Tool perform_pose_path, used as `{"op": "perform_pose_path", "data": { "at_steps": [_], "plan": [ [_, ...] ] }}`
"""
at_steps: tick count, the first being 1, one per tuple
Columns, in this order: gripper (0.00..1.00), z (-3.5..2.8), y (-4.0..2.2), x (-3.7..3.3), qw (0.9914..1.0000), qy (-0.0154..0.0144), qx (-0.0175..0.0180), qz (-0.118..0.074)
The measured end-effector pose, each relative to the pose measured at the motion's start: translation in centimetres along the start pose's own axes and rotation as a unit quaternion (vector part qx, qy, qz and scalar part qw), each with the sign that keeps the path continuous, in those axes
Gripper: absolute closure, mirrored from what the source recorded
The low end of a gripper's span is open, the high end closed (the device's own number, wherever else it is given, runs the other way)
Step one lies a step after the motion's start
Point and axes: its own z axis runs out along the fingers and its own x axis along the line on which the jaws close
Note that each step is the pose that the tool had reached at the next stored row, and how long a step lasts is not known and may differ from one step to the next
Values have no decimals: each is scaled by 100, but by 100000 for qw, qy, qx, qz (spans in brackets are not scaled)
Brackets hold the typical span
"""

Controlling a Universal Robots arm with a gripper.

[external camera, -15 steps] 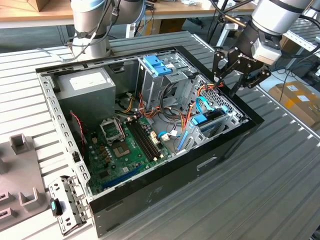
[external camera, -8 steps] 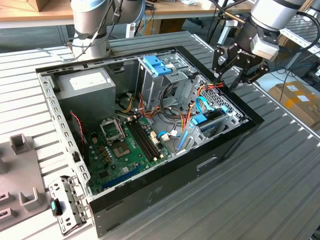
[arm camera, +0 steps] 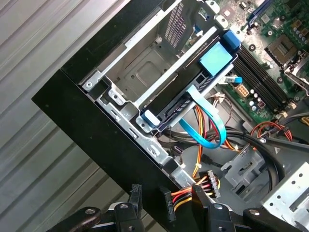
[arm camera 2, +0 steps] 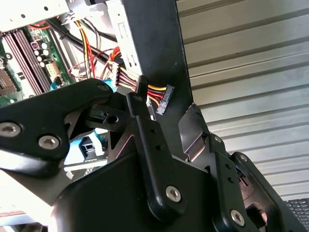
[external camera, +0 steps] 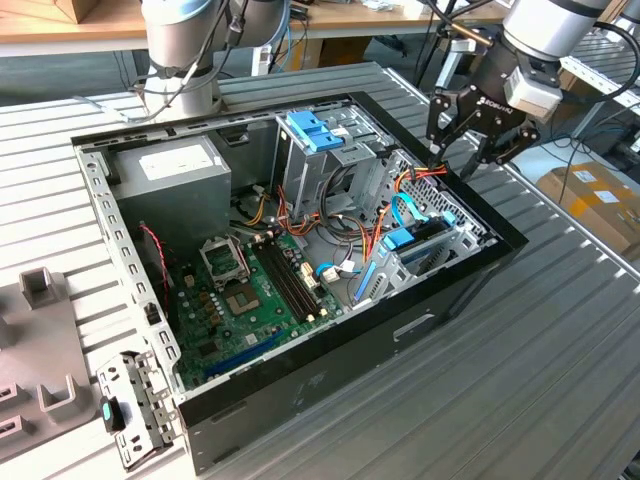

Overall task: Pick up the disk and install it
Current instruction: 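Insert the second disk wire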

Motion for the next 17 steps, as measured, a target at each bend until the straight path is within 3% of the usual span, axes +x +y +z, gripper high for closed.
{"op": "perform_pose_path", "data": {
  "at_steps": [8,17],
  "plan": [
    [47,2,-20,-15,99916,0,-274,-4091],
    [47,-20,-23,-15,99915,2,-281,-4121]
  ]
}}
